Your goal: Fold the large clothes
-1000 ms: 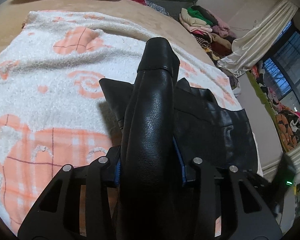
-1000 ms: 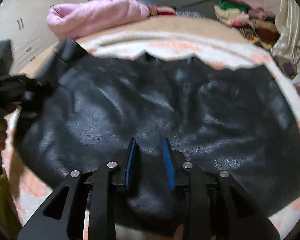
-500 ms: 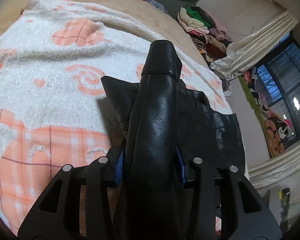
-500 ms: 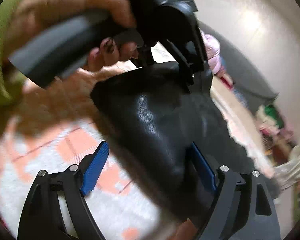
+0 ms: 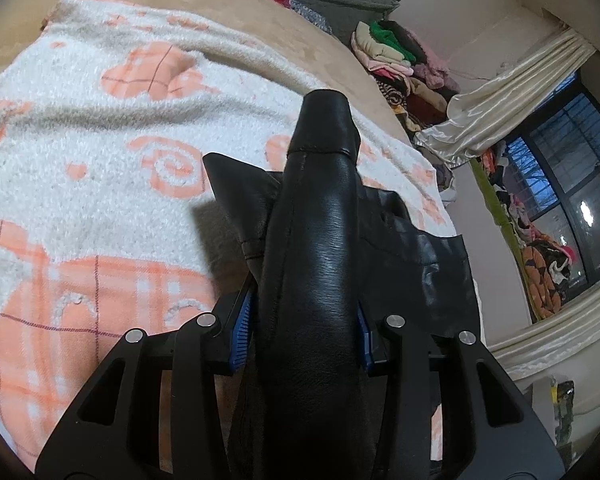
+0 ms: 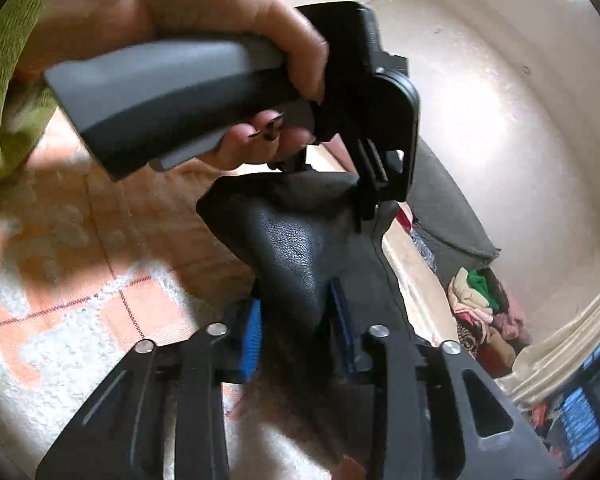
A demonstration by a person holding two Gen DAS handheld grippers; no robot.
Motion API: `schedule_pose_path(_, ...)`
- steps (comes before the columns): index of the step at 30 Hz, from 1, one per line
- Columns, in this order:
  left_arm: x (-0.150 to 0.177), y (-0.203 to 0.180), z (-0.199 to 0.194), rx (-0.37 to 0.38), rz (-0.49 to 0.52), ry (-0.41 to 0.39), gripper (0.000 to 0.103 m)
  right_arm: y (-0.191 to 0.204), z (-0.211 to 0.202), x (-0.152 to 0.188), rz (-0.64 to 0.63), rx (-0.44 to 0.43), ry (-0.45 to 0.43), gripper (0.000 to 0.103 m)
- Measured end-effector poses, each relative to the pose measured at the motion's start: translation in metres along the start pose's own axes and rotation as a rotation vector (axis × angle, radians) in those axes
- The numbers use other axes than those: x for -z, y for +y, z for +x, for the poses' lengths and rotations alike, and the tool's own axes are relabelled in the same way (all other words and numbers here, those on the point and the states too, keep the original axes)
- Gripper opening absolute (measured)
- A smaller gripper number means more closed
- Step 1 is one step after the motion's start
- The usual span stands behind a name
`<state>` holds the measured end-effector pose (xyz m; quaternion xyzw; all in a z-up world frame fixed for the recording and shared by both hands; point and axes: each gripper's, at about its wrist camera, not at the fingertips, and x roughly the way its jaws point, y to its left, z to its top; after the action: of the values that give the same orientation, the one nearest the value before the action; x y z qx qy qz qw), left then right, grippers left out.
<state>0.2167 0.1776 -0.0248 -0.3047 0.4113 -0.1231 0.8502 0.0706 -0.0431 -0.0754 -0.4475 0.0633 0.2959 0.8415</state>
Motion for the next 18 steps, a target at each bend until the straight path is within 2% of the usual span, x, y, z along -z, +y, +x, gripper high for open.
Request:
schedule_pose_path(5, -0.006, -0.029, -0.011, 0.006, 0.03, -0.032, 0.032, -0.029, -0.022, -0.003, 0.1, 0.025, -0.043, 0.022)
schedule_pose_path(11, -0.013, -0.085, -0.017, -0.005, 0.107, -0.059, 0.032, -0.078, -0.04, 0.003, 0.225, 0.05, -0.089, 0.021)
schedule_pose_path(16, -0.014, -0.135, -0.01, -0.014, 0.169, -0.059, 0.032, -0.109, -0.054, 0.019, 0.32, 0.087, -0.09, 0.02)
schedule_pose_path(18, -0.012, -0.153, -0.004, -0.015, 0.199, -0.055, 0.036, -0.121, -0.061, 0.029, 0.354, 0.106, -0.086, 0.02)
